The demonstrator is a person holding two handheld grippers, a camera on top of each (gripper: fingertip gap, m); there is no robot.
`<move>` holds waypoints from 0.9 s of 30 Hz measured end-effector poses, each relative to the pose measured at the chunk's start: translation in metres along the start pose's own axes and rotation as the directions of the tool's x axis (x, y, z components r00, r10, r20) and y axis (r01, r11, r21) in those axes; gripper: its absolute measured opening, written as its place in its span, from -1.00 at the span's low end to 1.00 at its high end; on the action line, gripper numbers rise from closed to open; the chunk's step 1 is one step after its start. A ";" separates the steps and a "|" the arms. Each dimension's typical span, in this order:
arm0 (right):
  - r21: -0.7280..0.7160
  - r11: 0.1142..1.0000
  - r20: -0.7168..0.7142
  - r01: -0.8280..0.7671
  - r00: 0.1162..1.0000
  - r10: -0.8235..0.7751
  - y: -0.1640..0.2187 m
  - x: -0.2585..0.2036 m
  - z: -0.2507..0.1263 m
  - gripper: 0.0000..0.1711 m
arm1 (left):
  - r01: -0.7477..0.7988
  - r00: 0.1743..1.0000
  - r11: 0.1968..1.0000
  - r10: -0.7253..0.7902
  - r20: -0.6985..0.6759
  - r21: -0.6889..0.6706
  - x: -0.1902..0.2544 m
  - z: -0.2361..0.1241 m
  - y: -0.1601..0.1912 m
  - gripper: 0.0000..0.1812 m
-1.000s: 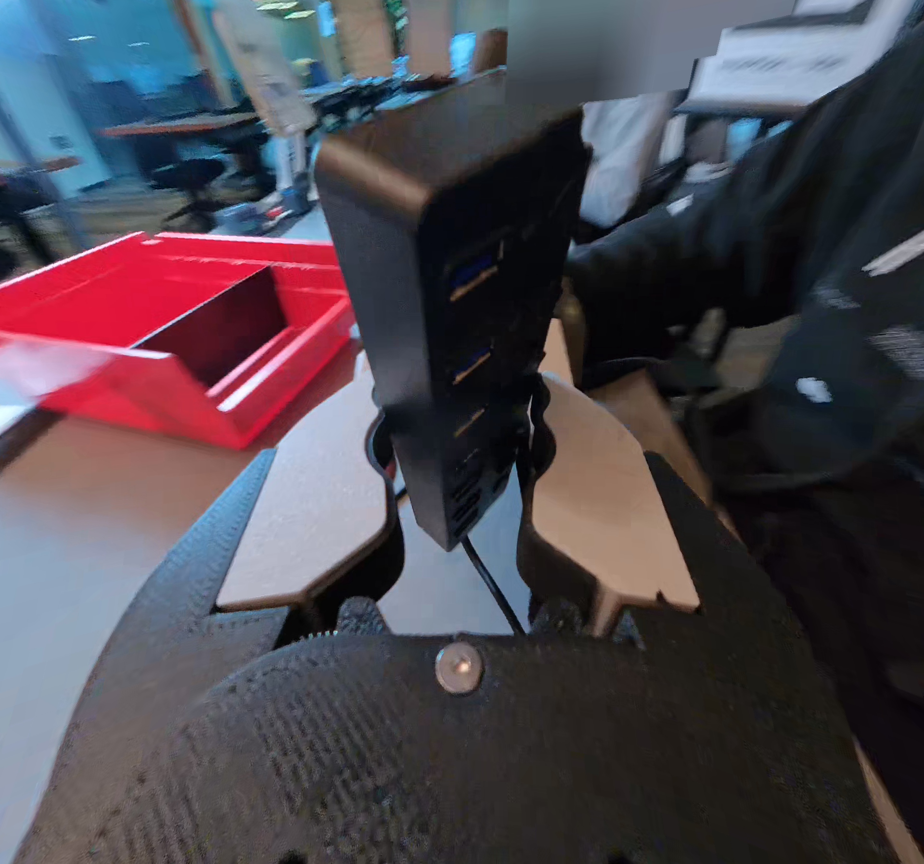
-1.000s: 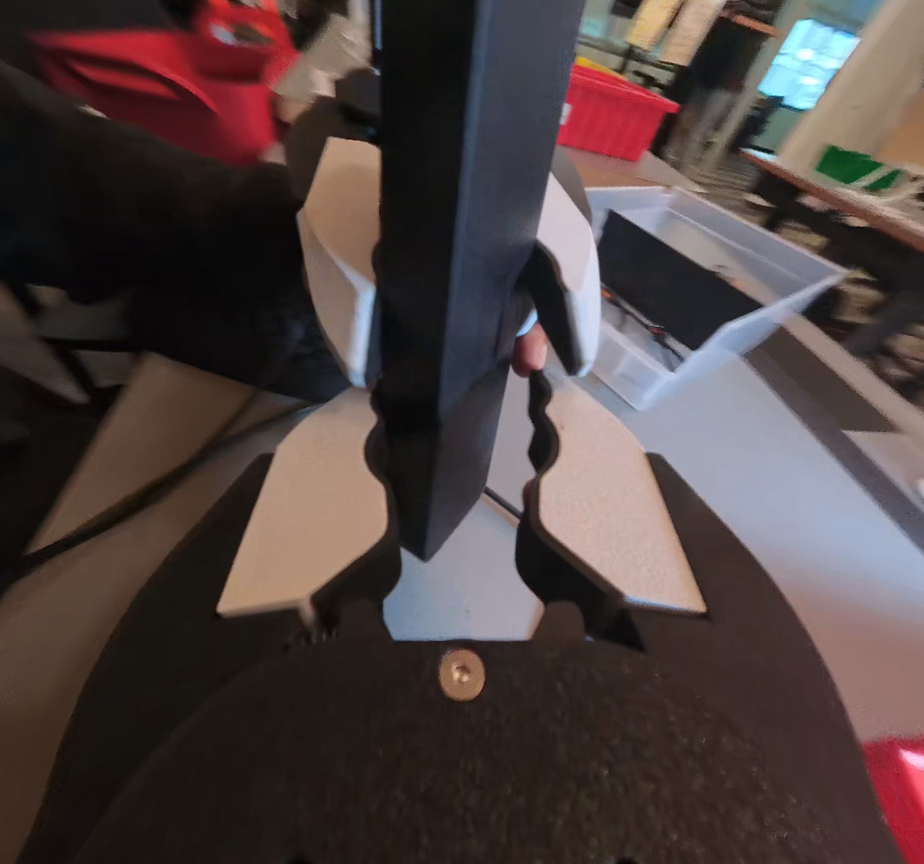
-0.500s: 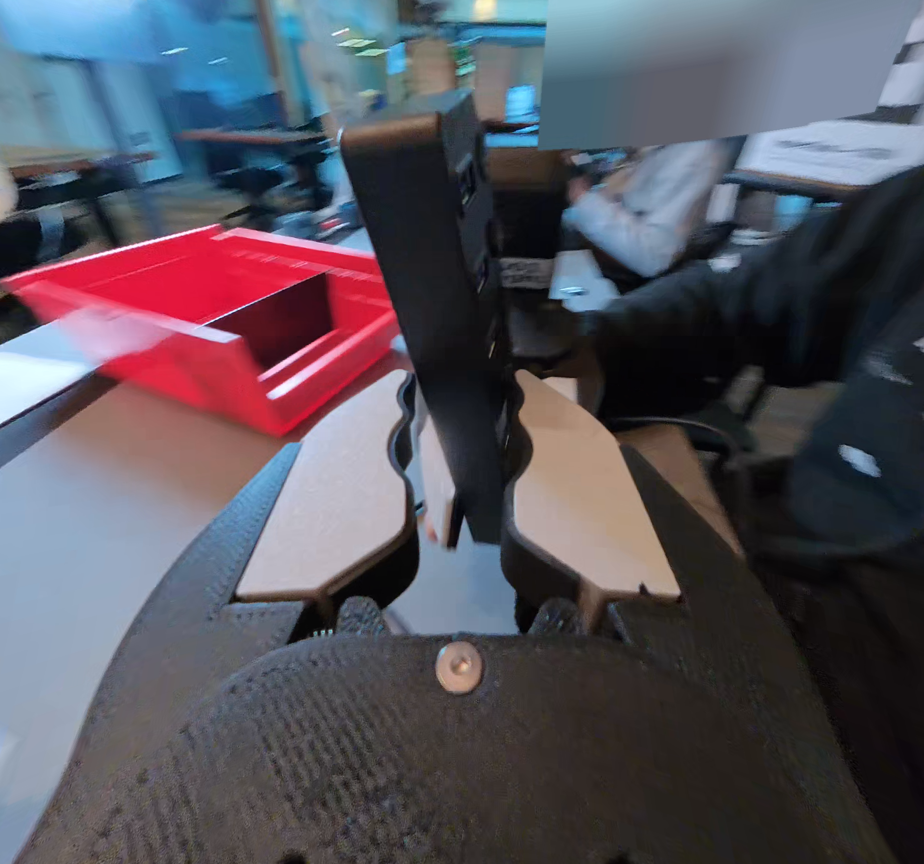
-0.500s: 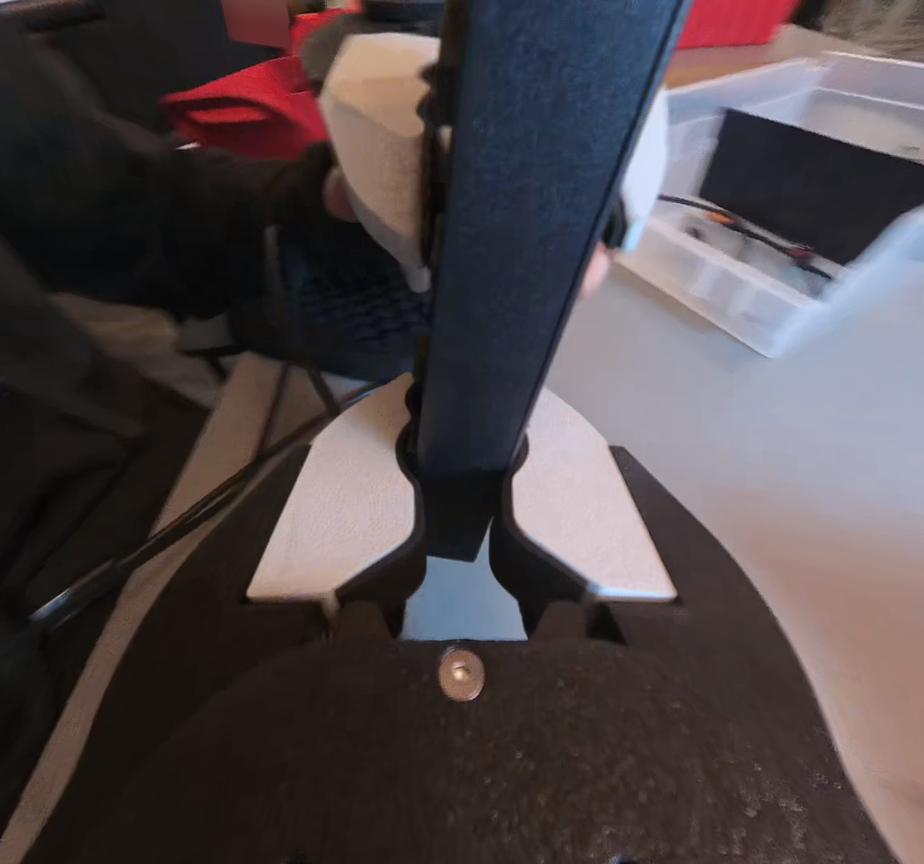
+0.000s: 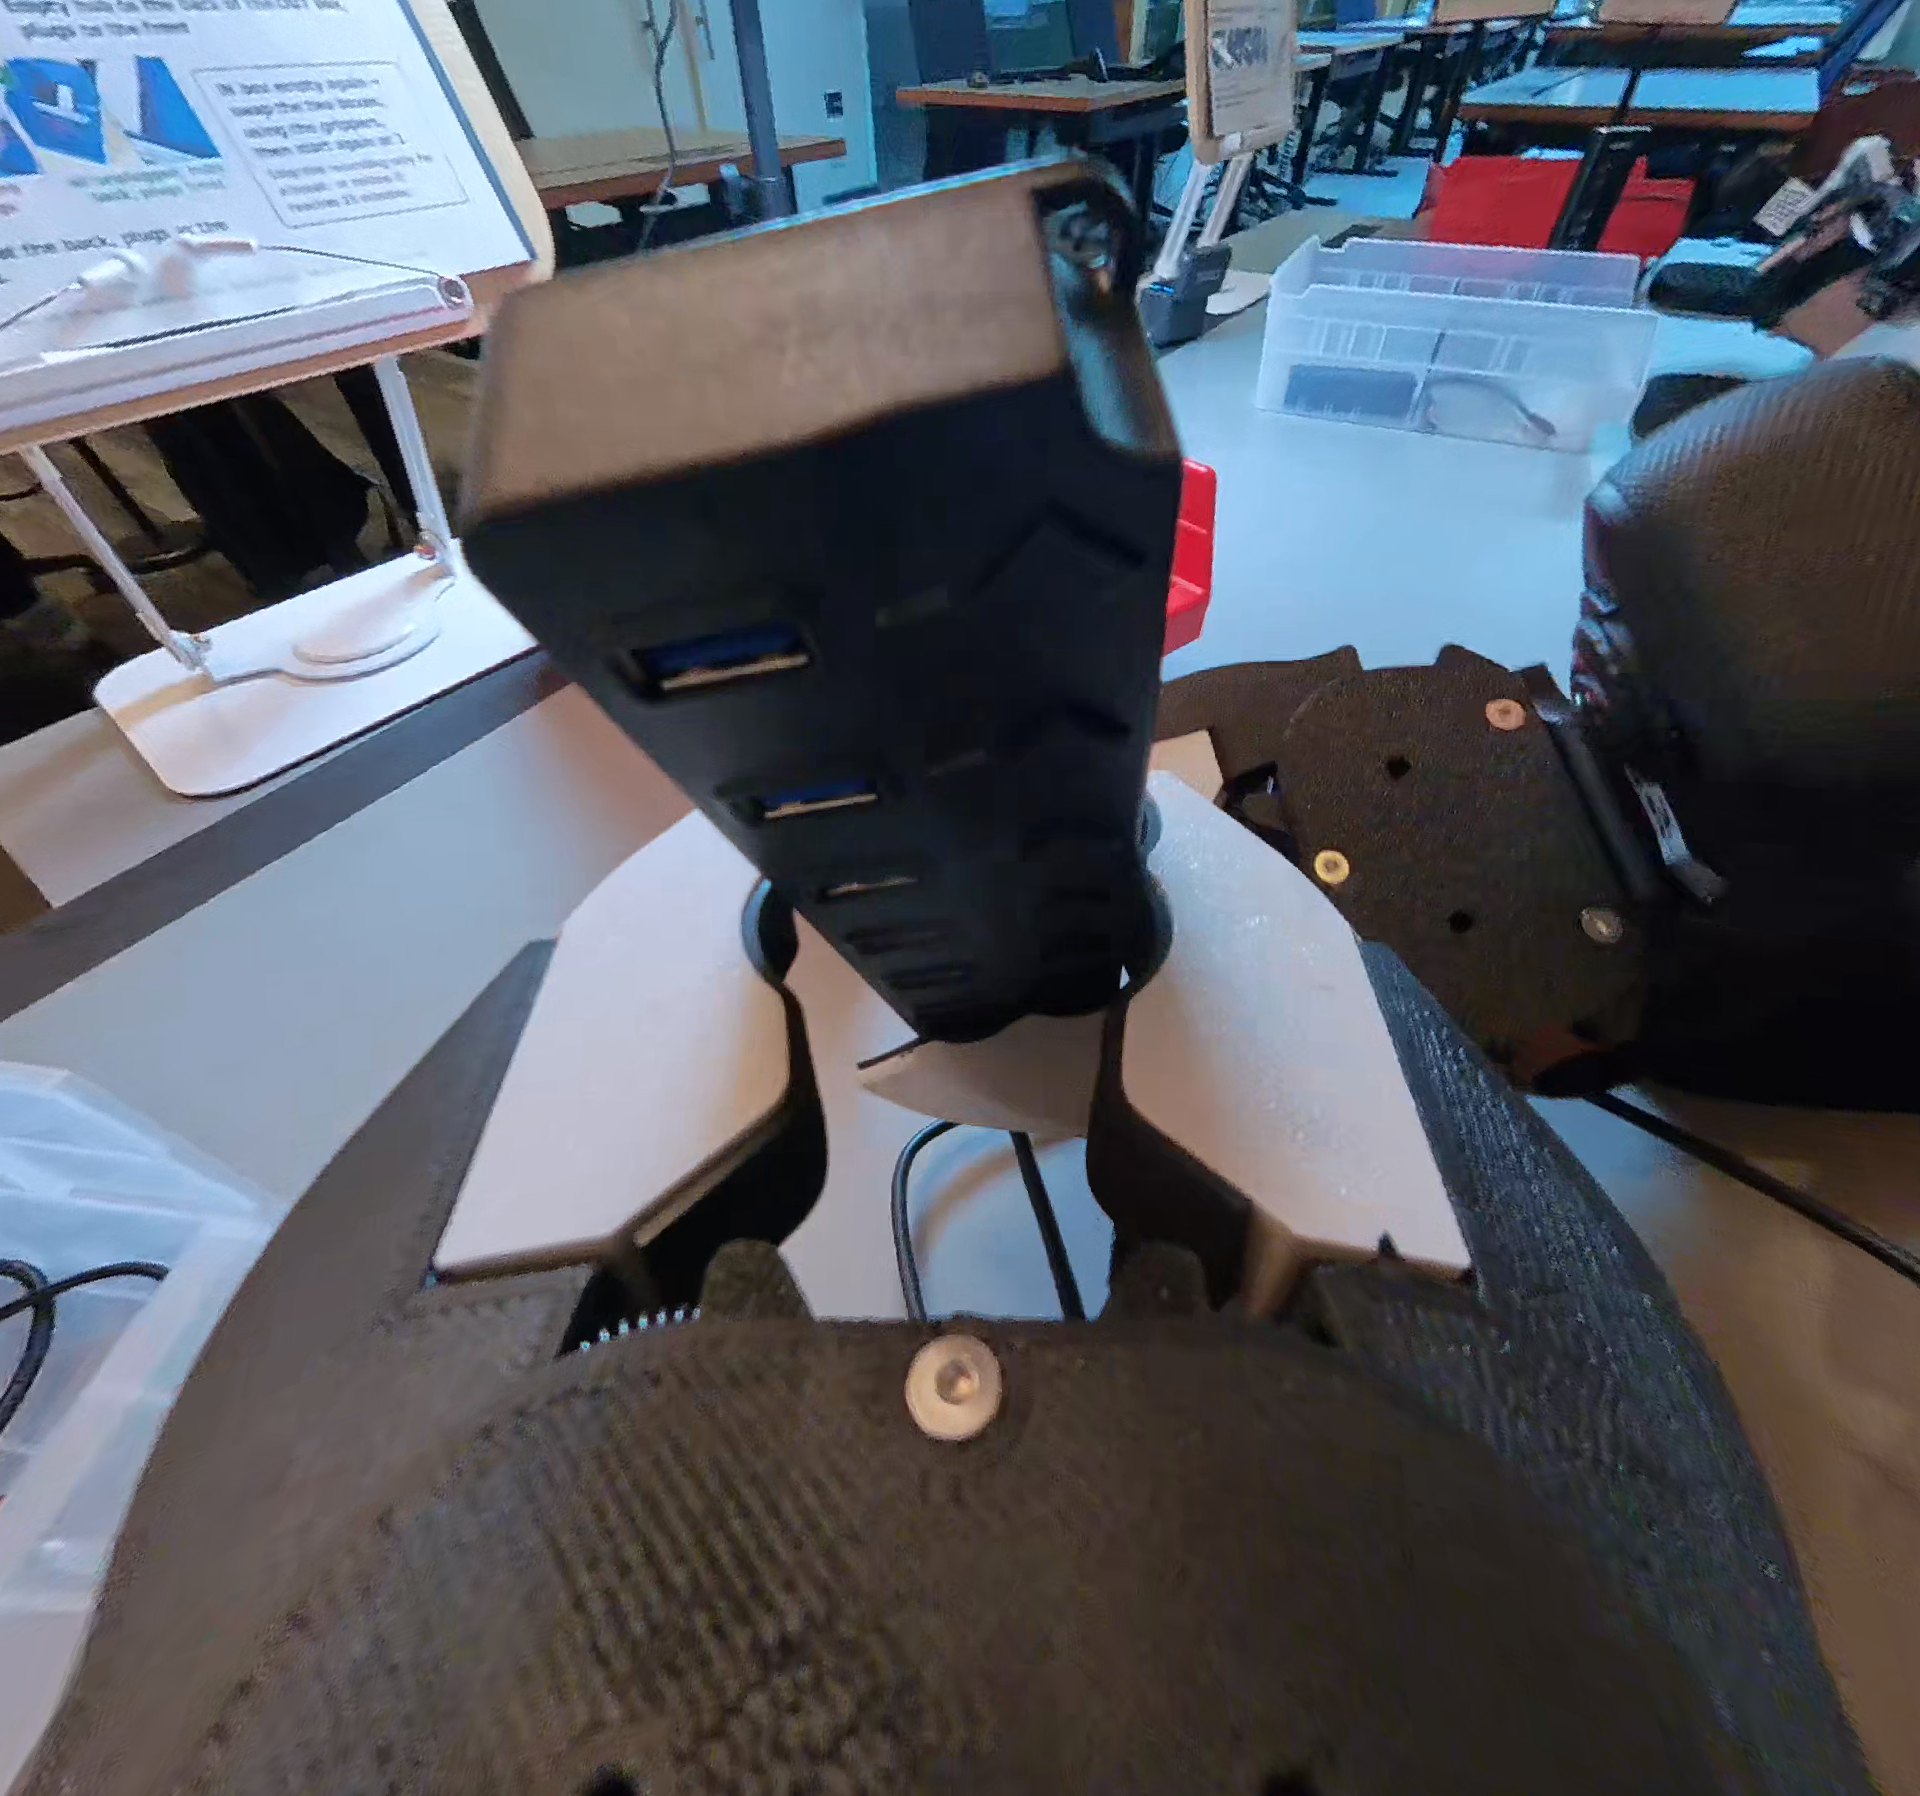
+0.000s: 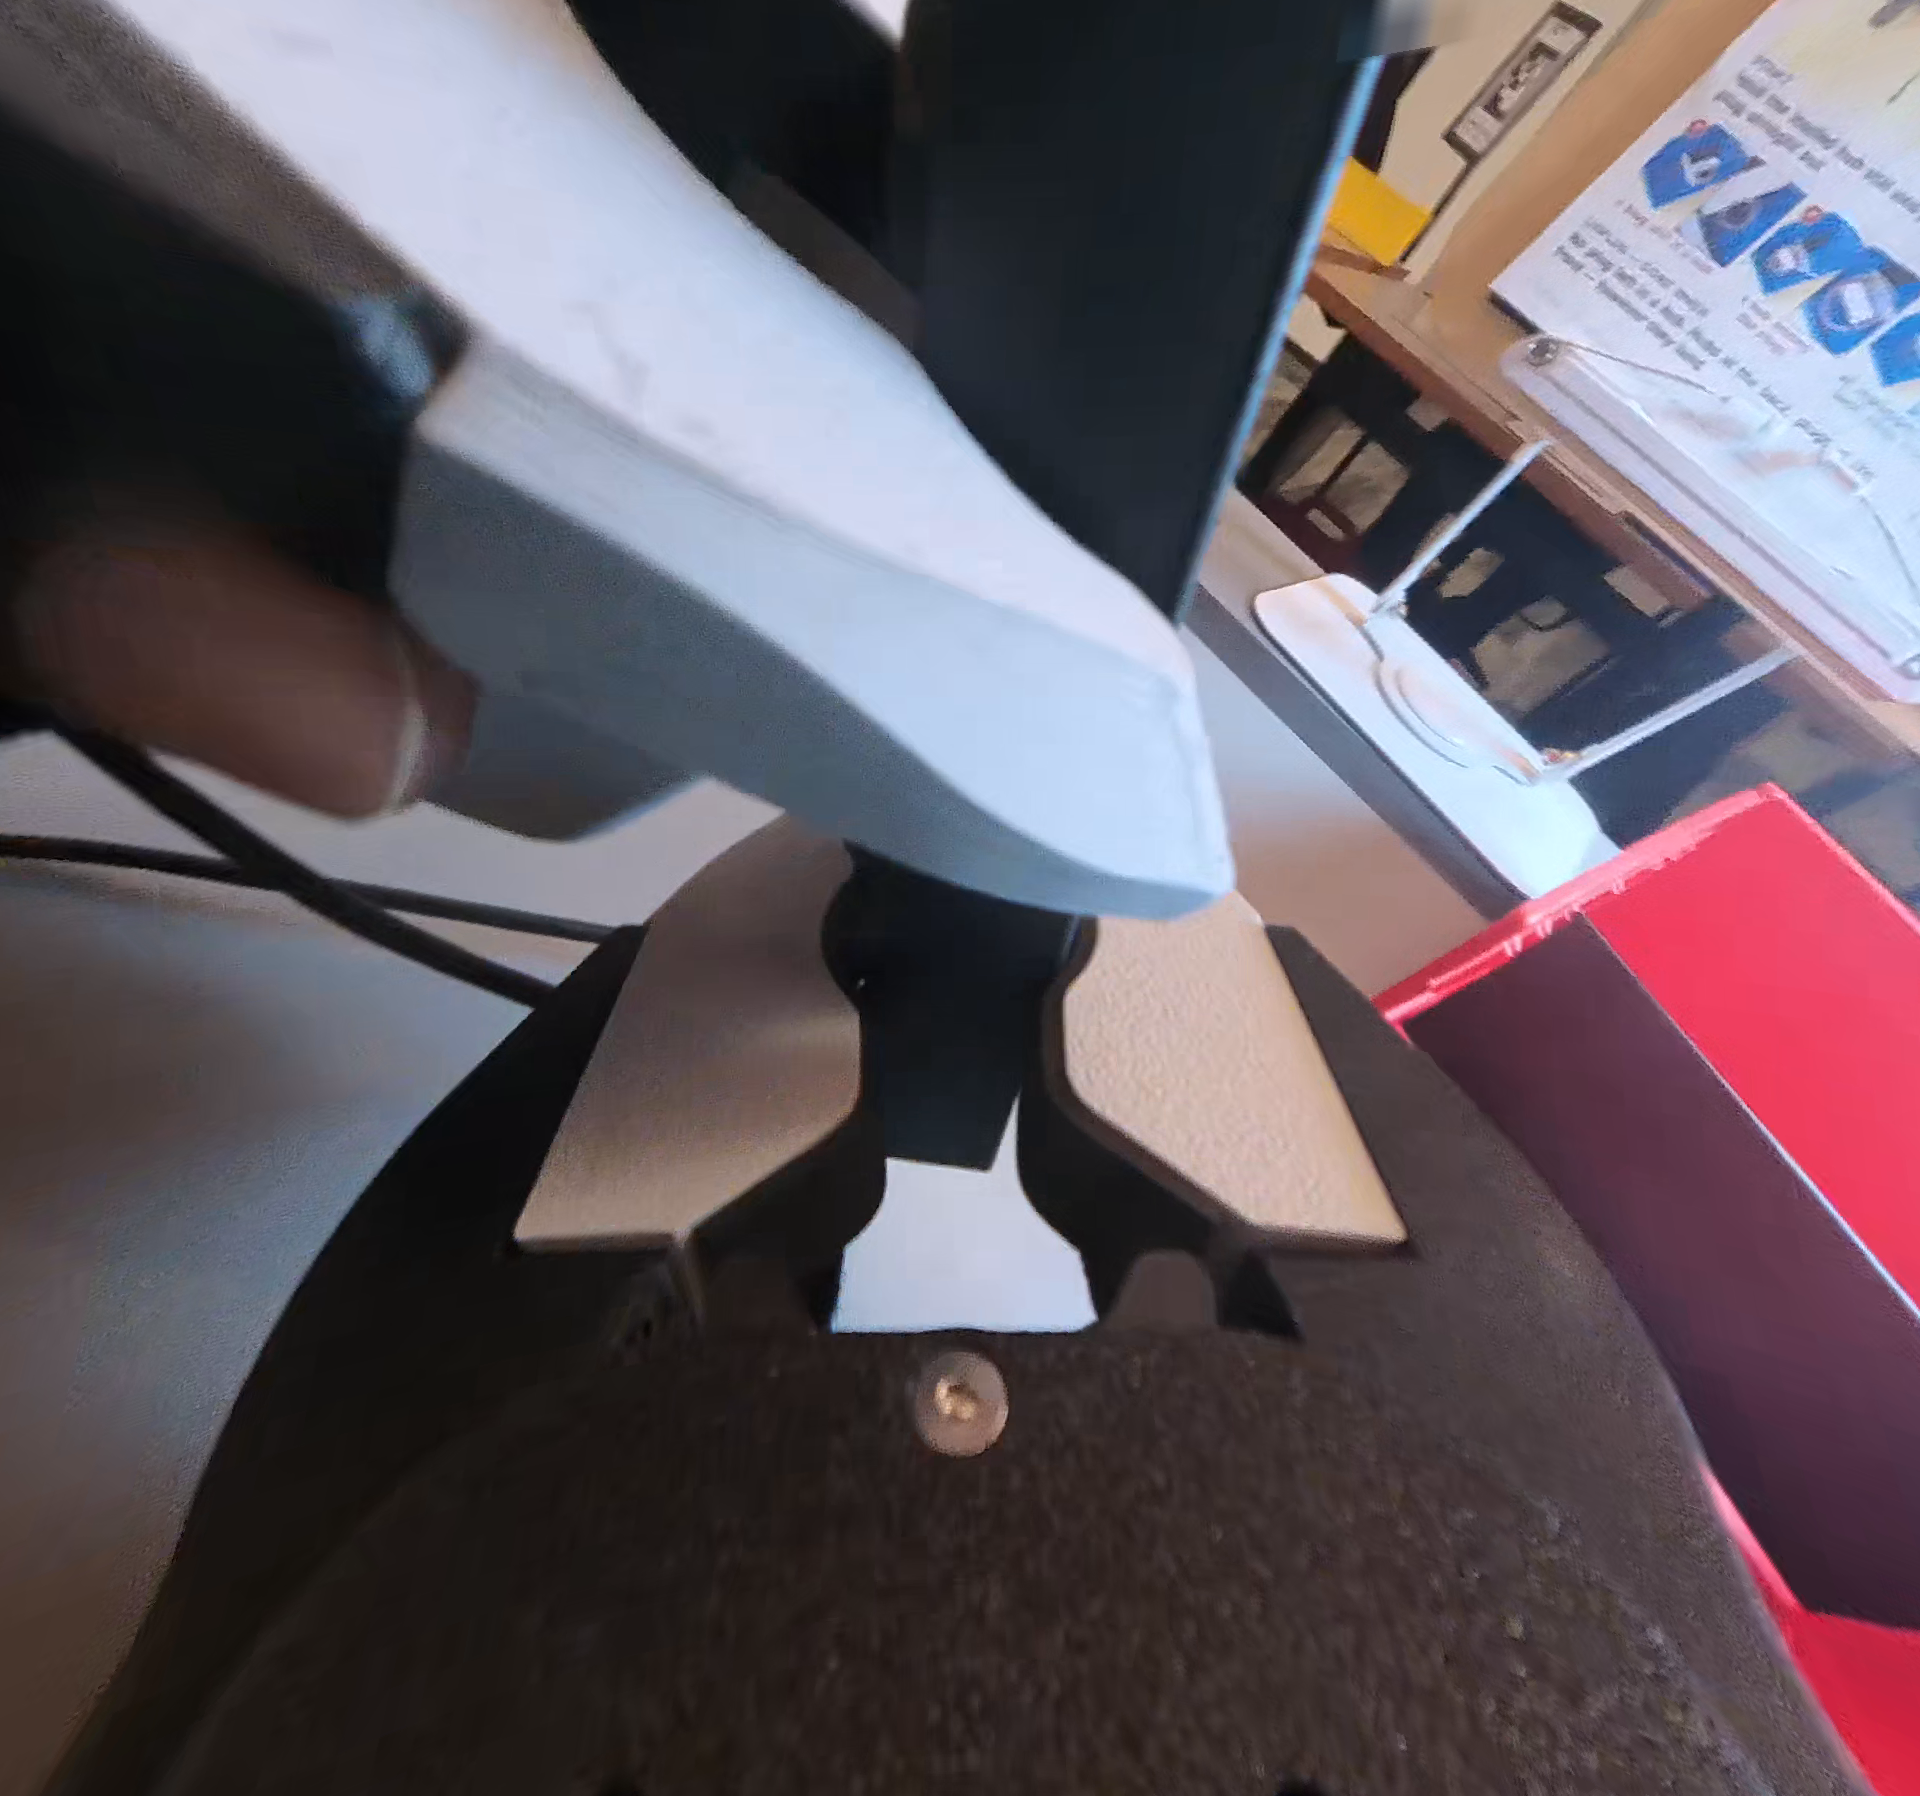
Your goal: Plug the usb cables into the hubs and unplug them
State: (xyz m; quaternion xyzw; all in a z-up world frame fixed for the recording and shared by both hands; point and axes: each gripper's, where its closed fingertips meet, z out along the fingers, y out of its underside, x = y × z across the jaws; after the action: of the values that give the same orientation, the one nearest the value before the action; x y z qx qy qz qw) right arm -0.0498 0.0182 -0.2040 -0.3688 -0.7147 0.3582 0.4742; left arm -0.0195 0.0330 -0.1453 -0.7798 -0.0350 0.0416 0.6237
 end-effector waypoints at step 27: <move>0.191 0.969 0.666 -0.158 0.746 -0.010 -0.027 -0.076 -0.046 -0.17 | -0.392 0.834 0.920 0.341 -0.434 -0.031 0.065 -0.031 0.014 -0.39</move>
State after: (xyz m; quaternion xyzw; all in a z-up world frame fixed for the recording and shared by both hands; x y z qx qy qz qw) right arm 0.0098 -0.0531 -0.1987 -0.1874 -0.7731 0.5663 0.2157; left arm 0.0486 0.0069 -0.1531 -0.7980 0.2477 -0.0107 0.5492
